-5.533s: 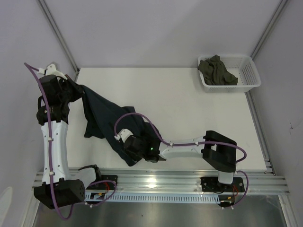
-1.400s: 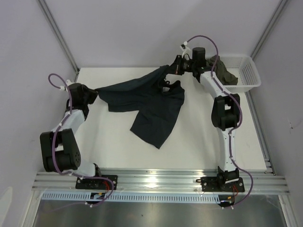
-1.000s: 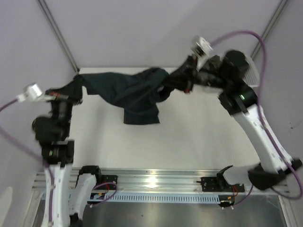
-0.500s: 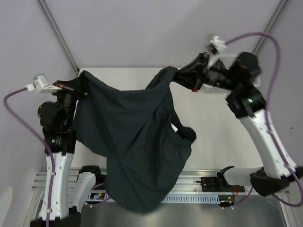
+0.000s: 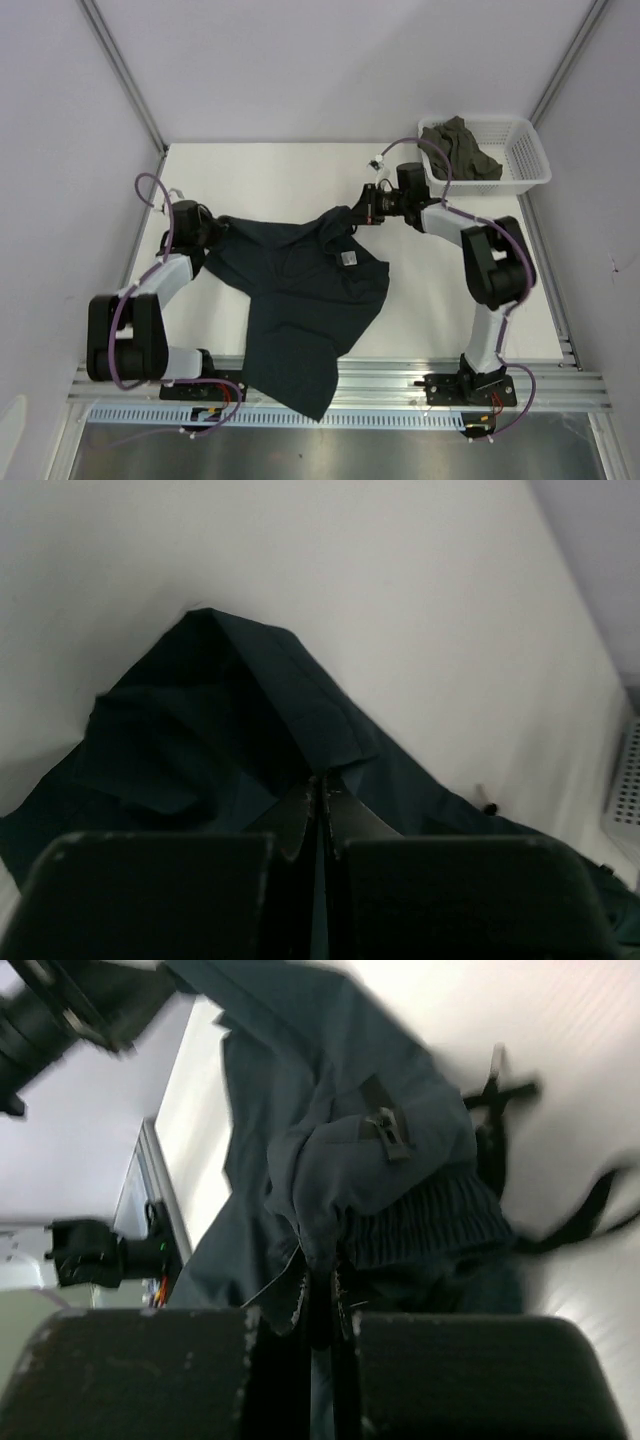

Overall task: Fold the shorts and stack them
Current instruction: Flatten the shorts out

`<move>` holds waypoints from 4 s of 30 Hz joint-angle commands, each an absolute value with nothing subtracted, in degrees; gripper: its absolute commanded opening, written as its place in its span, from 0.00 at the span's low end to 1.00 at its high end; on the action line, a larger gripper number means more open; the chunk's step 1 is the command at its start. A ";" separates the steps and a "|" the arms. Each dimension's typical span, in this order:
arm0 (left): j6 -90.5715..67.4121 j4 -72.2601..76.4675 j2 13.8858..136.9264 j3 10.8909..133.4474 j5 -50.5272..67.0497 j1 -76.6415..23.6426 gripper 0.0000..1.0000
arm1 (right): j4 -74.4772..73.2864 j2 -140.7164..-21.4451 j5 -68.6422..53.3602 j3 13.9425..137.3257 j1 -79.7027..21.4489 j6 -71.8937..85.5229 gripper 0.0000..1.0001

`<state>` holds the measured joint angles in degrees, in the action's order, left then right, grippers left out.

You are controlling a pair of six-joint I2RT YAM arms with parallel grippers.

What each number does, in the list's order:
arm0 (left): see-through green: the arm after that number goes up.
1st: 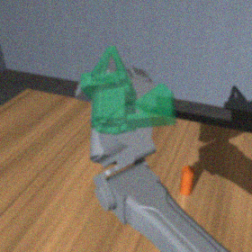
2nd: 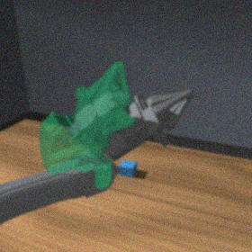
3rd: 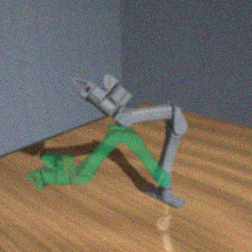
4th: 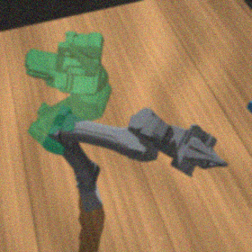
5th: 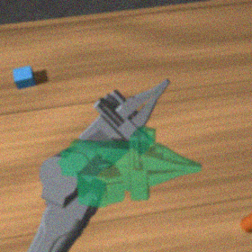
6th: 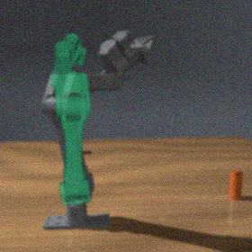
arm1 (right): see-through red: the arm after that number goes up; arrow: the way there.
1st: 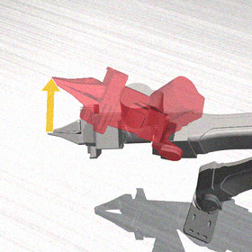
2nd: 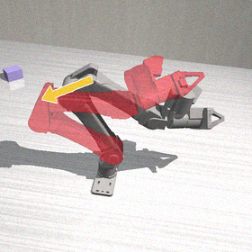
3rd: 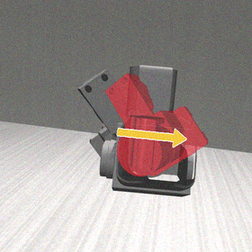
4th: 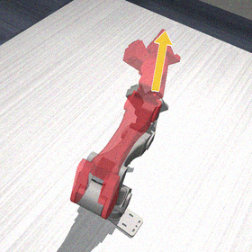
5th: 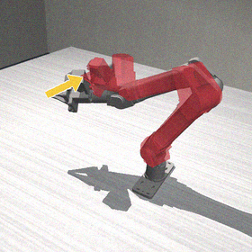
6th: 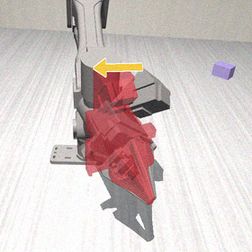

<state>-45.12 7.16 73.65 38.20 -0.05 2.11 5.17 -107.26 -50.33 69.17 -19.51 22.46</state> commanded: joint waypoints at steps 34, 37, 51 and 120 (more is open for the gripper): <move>-40.88 -6.66 74.01 56.68 -12.19 0.72 0.99 | -8.89 -127.29 -30.69 102.96 -11.08 15.99 0.89; -37.45 -9.75 72.25 56.78 -14.75 -8.50 0.99 | -8.78 -123.42 -26.12 97.75 -11.51 16.79 0.87; -28.65 -18.02 72.42 56.96 -29.44 -43.74 0.99 | -6.59 -127.52 -23.20 95.36 -10.72 23.64 0.72; -30.68 -36.64 82.02 67.05 -14.94 -78.93 0.00 | -37.36 -111.72 -9.31 99.41 -7.21 20.65 0.00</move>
<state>-33.36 -35.14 91.64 64.10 -18.28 -78.78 -33.23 -122.06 -12.27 99.53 -9.23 21.96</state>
